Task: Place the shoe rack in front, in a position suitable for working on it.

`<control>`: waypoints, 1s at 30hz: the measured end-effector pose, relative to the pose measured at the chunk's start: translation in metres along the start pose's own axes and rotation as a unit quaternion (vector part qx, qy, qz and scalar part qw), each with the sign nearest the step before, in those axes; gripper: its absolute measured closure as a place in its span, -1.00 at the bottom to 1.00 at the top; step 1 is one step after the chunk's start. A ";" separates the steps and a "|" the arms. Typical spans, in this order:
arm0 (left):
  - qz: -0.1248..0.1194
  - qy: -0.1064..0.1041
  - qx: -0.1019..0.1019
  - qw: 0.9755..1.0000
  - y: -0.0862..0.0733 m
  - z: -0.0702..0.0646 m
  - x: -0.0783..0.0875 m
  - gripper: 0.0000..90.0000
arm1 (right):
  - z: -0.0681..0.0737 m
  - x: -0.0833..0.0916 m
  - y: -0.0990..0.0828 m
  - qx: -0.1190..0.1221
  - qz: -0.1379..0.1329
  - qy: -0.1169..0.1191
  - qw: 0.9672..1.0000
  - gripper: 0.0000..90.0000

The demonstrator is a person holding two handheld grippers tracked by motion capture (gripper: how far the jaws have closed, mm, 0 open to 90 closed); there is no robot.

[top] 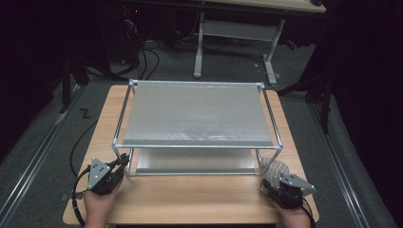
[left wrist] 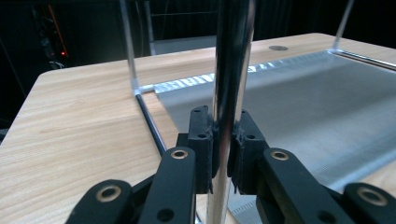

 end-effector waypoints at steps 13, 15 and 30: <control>-0.010 0.019 0.007 1.000 0.010 0.025 -0.038 0.78 | 0.003 0.021 -0.014 0.002 -0.001 0.005 1.000 0.45; -0.009 0.020 0.006 1.000 0.011 0.027 -0.042 0.78 | 0.003 0.023 -0.017 0.003 -0.001 0.004 1.000 0.45; 0.012 0.043 0.022 0.999 0.024 0.055 -0.088 0.65 | 0.008 0.022 -0.018 0.002 0.000 0.005 1.000 0.44</control>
Point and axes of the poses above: each handheld gripper's, and its own axes: x roughly backward along the jaws, y roughly out of its top, z roughly to its left, the point moved 4 cm from there along -x, roughly forward along the jaws, and after that the axes turned 15 degrees about -y, right-handed, at the moved point
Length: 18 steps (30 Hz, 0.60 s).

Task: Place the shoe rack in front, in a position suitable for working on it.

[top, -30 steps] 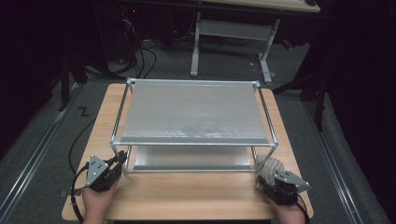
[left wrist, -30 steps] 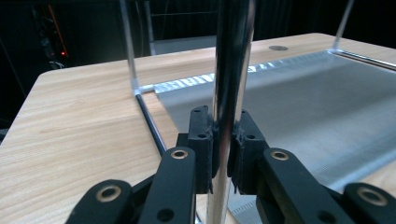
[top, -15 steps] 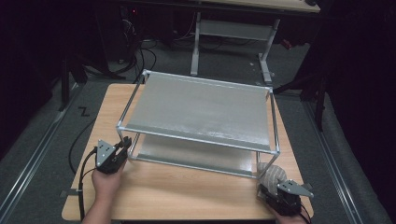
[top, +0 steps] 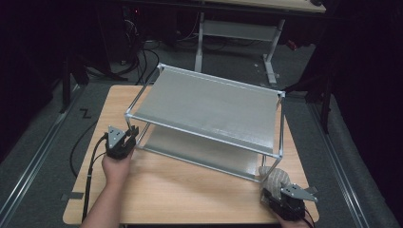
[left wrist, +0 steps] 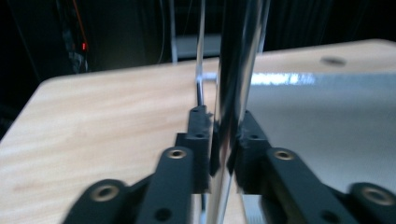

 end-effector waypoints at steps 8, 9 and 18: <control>0.021 0.011 0.004 1.000 -0.007 -0.029 0.035 0.23 | -0.002 -0.007 0.005 0.008 0.001 0.007 1.000 0.43; 0.021 0.011 0.004 1.000 -0.007 -0.029 0.035 0.23 | -0.002 -0.009 0.007 0.008 0.002 0.009 1.000 0.43; 0.020 -0.055 0.004 0.998 -0.021 -0.081 0.055 0.23 | 0.004 -0.020 0.017 0.025 0.000 0.021 0.999 0.43</control>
Point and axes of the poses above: each handheld gripper's, and its own axes: x roughly backward along the jaws, y roughly out of its top, z roughly to its left, the point moved 4 cm from there along -x, roughly forward along the jaws, and after that the axes turned 15 degrees about -y, right-handed, at the moved point
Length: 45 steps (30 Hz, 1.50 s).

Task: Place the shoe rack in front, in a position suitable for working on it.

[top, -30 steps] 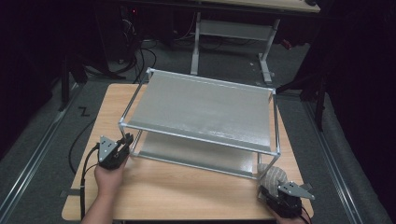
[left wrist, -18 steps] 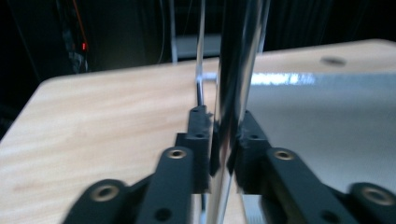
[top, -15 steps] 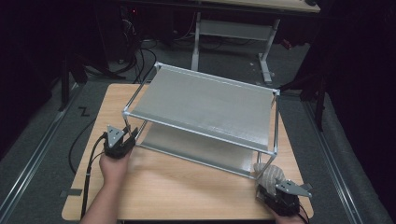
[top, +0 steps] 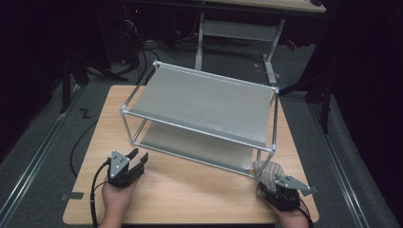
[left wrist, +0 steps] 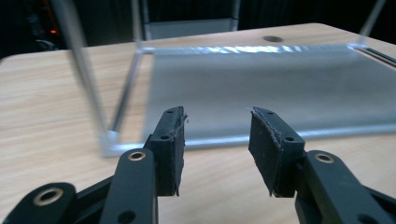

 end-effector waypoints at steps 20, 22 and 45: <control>0.022 -0.057 -0.007 0.998 -0.014 -0.020 -0.007 0.23 | 0.048 -0.006 0.013 0.040 -0.014 0.068 0.997 0.43; 0.025 -0.063 -0.014 0.998 -0.014 -0.023 -0.009 0.22 | 0.056 -0.006 0.015 0.049 -0.015 0.076 0.996 0.43; 0.023 -0.087 -0.033 0.995 -0.010 -0.036 -0.010 0.22 | 0.124 0.009 0.018 0.125 -0.032 0.155 0.979 0.43</control>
Point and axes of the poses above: each handheld gripper's, and its own axes: x roughly backward along the jaws, y roughly out of its top, z roughly to its left, the point moved 4 cm from there along -x, roughly forward along the jaws, and after that the axes turned 15 degrees about -y, right-handed, at the moved point
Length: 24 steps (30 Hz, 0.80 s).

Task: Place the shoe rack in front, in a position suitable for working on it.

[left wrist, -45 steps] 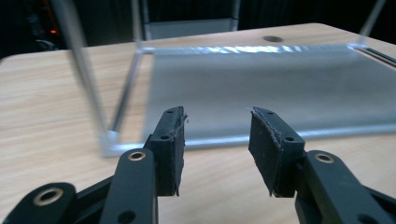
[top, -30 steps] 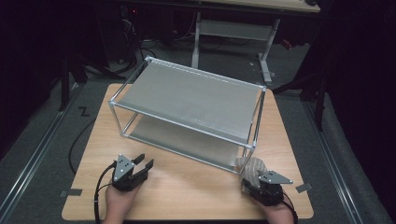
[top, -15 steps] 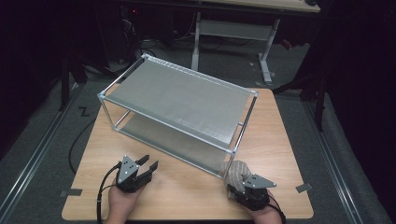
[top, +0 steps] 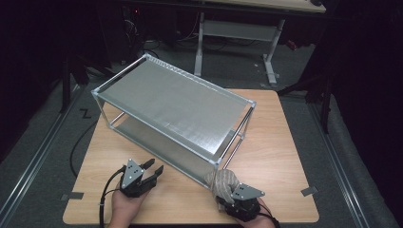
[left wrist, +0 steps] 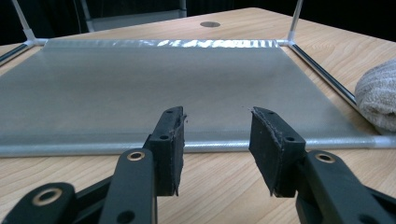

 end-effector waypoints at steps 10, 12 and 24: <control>0.004 -0.010 -0.001 1.000 0.000 -0.003 -0.003 0.24 | 0.006 0.000 0.003 0.005 -0.003 0.011 1.000 0.44; 0.004 -0.017 -0.001 1.000 0.000 -0.006 -0.003 0.27 | 0.000 0.002 0.003 -0.004 -0.004 -0.001 1.000 0.45; 0.009 -0.093 -0.022 0.995 0.009 -0.049 -0.020 0.32 | -0.048 0.010 -0.008 -0.062 -0.008 -0.063 0.996 0.44</control>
Point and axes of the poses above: each handheld gripper's, and its own axes: x roughly backward along the jaws, y roughly out of its top, z roughly to its left, the point moved 4 cm from there along -x, roughly forward along the jaws, and after that the axes turned 15 degrees about -y, right-handed, at the moved point
